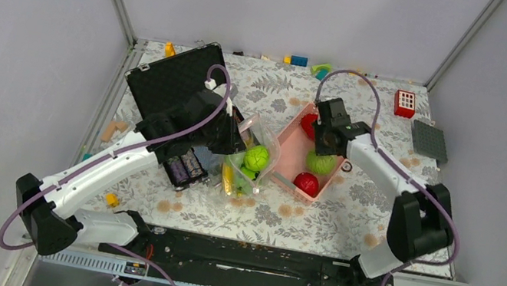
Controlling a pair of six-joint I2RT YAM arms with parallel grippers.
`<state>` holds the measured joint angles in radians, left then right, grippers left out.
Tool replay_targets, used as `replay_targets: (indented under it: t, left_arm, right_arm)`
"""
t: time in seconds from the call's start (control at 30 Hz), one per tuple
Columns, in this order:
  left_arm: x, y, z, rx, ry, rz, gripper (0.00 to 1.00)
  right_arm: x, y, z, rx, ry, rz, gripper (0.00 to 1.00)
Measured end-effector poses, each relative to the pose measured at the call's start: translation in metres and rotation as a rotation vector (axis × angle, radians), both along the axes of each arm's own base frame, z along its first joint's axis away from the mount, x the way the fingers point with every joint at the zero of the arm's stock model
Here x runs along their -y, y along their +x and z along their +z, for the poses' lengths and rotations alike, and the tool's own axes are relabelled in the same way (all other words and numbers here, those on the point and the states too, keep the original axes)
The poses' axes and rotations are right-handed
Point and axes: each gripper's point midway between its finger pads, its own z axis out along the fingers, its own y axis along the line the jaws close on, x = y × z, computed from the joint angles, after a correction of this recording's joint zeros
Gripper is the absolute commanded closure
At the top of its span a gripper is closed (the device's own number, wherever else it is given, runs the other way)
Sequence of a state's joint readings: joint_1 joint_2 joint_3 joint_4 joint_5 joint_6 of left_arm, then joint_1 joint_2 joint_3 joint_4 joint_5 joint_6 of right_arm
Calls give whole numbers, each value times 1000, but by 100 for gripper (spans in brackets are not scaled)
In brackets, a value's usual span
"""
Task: Place the food in the zip-top bag and seal the zipper
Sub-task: Pick up the fake vegetable from the bin, then place the fake vegetable in the zipper food storage bag.
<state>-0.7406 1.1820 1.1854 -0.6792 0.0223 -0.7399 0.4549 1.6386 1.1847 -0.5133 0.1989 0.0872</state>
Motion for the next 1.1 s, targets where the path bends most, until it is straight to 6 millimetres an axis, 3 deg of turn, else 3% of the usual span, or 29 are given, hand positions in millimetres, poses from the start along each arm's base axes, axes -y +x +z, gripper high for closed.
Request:
replay_targets:
  t: [0.13,0.27,0.37,0.5,0.73,0.87,0.97,1.1]
  left_arm:
    - [1,1,0,-1,3,-2,100]
    - [2,2,0,-1,4,-3,100]
    - [2,2,1,1,5,-4,100]
    - [2,2,1,1,5,-5,100]
    - [2,1,1,-1,3,-7,100]
    - [3,0,1,-4,0,-13,100]
    - [4,0,1,-6,-4,-19,100]
    - [4,-2,4,-2,-11,-22,100]
  right_arm:
    - [-4,3,44,143,90,-2,100]
    - [-16,-2,108,332,246,41,100]
    - [-25,-15,146,437,361,96,100]
    - [-43,-45,174,499,530,209,100]
    - [-99,-101,216,493,884,509,100]
    - [-132,-133,229,454,963,665,100]
    - [-153,-140,227,424,958,694,100]
    - [-169,-119,206,408,904,610,100]
